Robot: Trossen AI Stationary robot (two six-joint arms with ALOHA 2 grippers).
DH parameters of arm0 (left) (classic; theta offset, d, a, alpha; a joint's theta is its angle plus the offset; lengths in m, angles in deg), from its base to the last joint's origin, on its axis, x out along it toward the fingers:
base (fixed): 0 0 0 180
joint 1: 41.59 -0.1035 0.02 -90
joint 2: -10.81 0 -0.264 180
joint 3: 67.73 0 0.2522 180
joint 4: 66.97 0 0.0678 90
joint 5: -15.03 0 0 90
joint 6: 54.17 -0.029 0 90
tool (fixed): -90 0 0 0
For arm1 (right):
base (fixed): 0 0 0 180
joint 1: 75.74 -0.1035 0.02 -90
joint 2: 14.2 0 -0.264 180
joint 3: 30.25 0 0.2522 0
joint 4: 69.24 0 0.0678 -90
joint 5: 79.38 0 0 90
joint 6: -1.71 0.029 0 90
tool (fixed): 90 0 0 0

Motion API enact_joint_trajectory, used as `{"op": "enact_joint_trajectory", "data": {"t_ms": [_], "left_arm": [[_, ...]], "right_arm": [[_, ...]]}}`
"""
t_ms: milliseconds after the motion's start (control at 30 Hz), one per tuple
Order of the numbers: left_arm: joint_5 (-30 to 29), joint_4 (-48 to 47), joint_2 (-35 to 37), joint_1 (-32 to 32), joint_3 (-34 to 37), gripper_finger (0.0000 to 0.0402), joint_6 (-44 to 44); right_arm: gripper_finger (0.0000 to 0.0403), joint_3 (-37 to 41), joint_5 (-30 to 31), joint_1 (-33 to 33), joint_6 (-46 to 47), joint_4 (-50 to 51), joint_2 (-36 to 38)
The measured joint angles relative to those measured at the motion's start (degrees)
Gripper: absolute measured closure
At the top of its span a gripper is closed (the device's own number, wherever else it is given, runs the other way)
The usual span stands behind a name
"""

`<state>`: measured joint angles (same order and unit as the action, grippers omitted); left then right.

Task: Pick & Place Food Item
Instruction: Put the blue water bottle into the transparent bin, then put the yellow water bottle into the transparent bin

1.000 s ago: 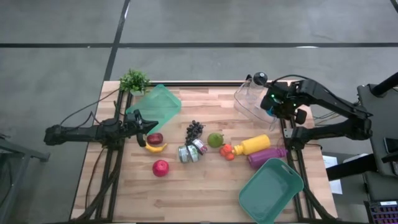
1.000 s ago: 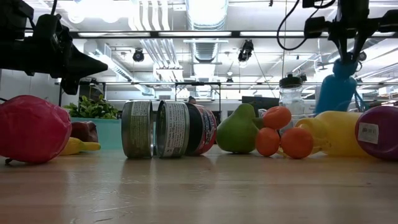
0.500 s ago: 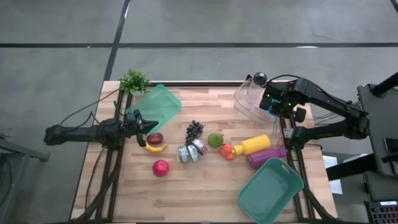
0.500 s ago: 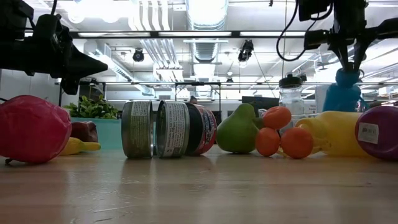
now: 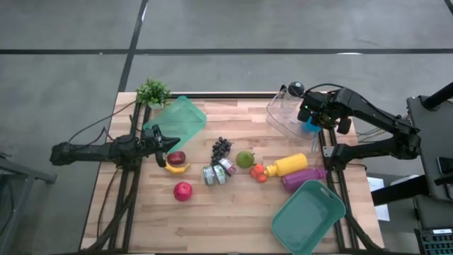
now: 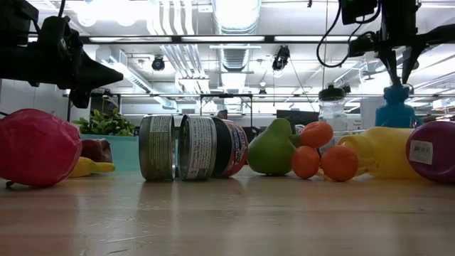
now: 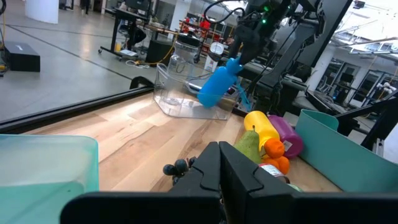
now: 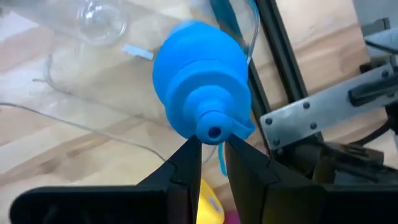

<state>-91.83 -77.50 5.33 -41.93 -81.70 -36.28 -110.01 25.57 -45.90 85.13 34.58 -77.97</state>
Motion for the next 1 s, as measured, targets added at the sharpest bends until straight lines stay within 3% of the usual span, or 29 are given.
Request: {"op": "enact_joint_trajectory", "data": {"t_ms": [800, 1000], "left_arm": [[0.0, 0.01, 0.0, 0.0, 0.02, 0.04, 0.0], [0.01, -0.02, 0.0, -0.01, 0.01, 0.04, 0.0]], "right_arm": [[0.0337, 0.14, 12.08, -0.02, -1.19, -1.41, -0.09], [0.0337, 1.35, 12.66, -0.04, -1.57, -3.58, -0.09]]}}
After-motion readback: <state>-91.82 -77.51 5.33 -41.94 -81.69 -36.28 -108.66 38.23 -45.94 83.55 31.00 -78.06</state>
